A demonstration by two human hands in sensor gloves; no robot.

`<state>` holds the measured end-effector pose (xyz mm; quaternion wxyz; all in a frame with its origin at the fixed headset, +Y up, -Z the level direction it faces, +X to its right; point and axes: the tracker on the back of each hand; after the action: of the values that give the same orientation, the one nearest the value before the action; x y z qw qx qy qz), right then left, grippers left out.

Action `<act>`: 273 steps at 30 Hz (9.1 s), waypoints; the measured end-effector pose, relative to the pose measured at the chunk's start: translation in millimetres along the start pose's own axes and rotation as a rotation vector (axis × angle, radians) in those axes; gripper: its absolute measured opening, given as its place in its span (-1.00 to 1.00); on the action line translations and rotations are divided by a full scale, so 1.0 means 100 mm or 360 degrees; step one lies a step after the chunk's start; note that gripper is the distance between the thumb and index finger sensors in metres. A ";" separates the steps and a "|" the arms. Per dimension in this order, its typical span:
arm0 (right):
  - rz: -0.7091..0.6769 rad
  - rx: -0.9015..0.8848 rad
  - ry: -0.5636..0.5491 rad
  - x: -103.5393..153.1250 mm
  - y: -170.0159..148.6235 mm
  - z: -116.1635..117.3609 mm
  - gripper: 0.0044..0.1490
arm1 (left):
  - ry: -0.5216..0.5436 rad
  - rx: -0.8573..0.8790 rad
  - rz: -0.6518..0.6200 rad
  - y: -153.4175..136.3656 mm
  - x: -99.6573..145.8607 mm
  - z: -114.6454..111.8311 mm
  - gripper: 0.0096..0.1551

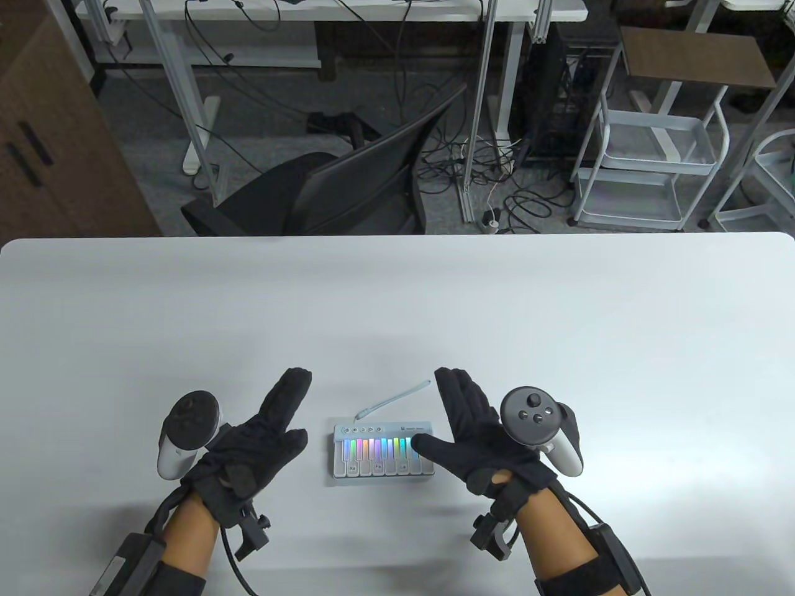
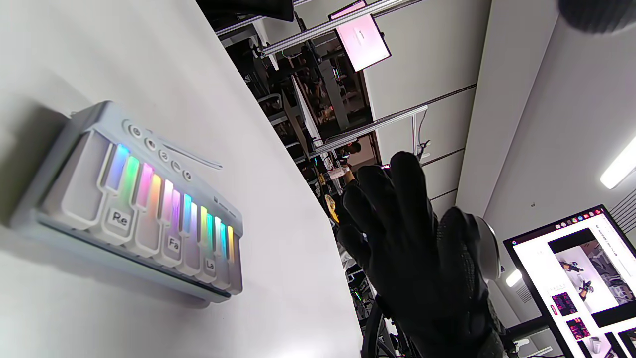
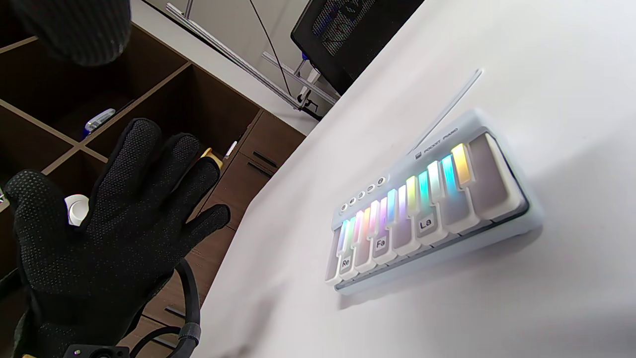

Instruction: Press Re-Fa-La on toy piano

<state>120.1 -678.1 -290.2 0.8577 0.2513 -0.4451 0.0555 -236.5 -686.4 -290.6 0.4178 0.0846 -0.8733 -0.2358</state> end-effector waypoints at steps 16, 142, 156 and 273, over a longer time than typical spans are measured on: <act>0.0016 0.0001 0.0010 0.00 -0.01 0.01 0.29 | -0.0002 0.0003 0.0014 -0.01 0.00 0.00 0.13; 0.0244 0.0993 0.0633 -0.44 0.05 0.90 -0.20 | 0.0003 -0.0001 -0.0003 0.00 0.01 0.02 0.12; 0.0287 0.0995 0.0718 -0.44 -0.04 1.00 -0.23 | -0.0003 0.0000 0.0001 0.00 0.01 0.02 0.13; 0.0400 0.0961 0.0676 -0.26 -0.16 0.80 -0.27 | -0.0004 -0.0012 -0.0008 0.01 0.01 0.02 0.12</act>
<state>50.4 -727.1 -278.4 0.8047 0.4188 -0.2486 0.3394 -238.4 -684.8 -290.3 0.4164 0.0849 -0.8728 -0.2401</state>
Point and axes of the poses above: the tracker on the back of each hand, its own y axis roughly to the thumb side, its own x axis roughly from the fingertips to the wrist, z = x × y, and after that the axes turned 15 degrees about -z, right-handed
